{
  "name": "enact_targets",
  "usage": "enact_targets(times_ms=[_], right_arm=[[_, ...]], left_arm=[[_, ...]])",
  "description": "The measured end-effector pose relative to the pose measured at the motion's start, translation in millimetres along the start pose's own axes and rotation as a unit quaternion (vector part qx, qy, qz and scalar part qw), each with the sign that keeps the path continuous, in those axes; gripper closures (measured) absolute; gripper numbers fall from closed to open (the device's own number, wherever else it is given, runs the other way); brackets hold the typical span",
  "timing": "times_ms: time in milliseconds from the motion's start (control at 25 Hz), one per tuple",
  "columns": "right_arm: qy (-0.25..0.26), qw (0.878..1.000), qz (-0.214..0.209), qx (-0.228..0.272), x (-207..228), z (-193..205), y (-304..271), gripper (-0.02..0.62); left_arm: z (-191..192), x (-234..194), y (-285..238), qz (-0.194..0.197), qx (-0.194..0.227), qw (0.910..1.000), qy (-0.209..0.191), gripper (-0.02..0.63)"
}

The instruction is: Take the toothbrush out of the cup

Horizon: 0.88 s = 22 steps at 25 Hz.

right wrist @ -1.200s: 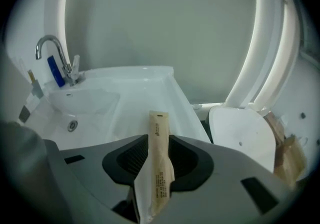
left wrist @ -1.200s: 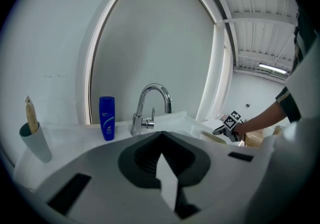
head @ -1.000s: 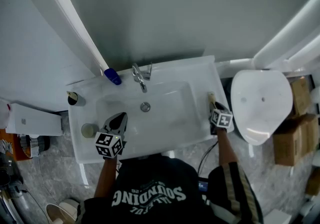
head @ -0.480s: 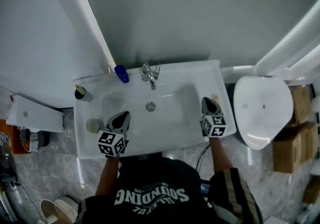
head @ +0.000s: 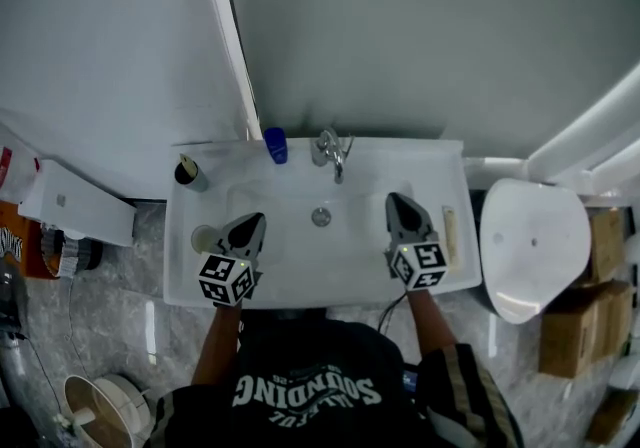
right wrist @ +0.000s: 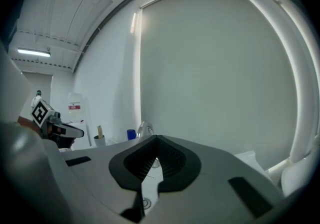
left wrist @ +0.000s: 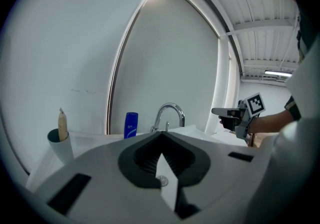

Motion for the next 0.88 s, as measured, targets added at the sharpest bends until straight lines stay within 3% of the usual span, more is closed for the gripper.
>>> enact_targets(times_ms=[400,880], right_arm=[[0.011,0.994,-0.105,0.018,-102,-29,-47,0.597],[0.029,0.974,-0.226,0.007,-229,-38,-106,0.597]], left_arm=[[-4,-51,53,-0.059,0.028,0.9977,0.020,0.606],[10,-125,137,-0.147,0.054,0.9857,0.062,0.606]])
Point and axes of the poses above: the fingertips, and each gripper's own axes: y backward along the fingers, x to its right, z out of its underside, the point moved 3 cm from there along y, backward along the fingers, and after that the axes turned 8 degrees about y, right-handed, at the moved point
